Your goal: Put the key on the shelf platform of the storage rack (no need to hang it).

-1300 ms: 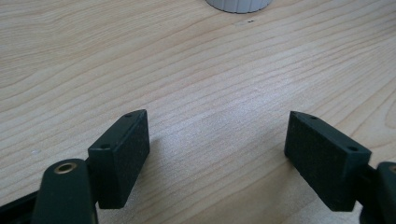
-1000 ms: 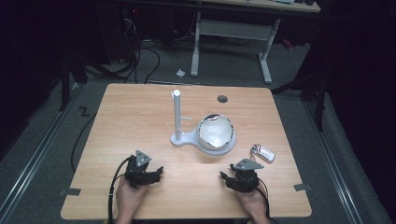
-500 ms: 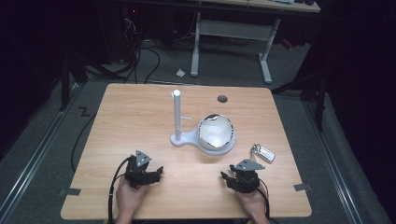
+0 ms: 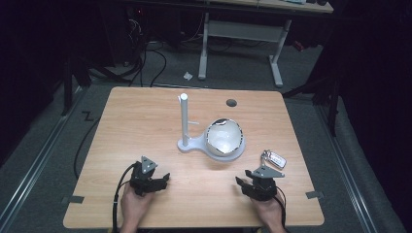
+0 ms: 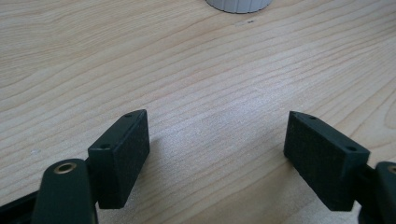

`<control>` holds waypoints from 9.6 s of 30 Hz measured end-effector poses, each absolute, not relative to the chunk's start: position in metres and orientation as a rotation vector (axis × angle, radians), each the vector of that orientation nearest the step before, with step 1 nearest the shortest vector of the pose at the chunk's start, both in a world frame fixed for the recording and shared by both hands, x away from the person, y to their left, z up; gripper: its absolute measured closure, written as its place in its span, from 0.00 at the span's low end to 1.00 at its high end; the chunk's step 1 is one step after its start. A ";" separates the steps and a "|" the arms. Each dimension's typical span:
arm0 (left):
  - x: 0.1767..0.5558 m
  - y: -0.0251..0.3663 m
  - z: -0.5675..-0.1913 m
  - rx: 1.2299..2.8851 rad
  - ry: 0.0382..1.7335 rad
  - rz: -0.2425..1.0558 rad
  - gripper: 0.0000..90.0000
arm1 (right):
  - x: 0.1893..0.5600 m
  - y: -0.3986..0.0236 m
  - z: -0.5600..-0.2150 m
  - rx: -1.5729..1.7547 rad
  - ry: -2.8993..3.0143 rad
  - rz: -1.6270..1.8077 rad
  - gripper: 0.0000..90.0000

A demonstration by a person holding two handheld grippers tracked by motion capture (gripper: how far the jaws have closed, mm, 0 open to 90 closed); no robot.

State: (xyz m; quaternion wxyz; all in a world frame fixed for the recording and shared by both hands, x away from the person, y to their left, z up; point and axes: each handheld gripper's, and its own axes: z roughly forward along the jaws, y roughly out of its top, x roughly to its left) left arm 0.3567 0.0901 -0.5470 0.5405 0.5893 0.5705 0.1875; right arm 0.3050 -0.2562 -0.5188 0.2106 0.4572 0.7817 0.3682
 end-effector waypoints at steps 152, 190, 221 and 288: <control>0.357 0.090 -0.547 1.401 1.356 0.446 0.25 | 0.341 -0.266 -0.386 1.093 2.124 1.156 0.91; 0.357 0.090 -0.547 1.401 1.357 0.445 0.25 | 0.392 -0.227 -0.396 1.069 2.246 1.081 0.91; 0.357 0.090 -0.547 1.399 1.357 0.443 0.25 | 0.427 -0.204 -0.421 1.108 2.299 1.015 0.91; 0.356 0.090 -0.547 1.403 1.354 0.444 0.25 | 0.410 -0.248 -0.427 1.236 2.188 1.070 0.63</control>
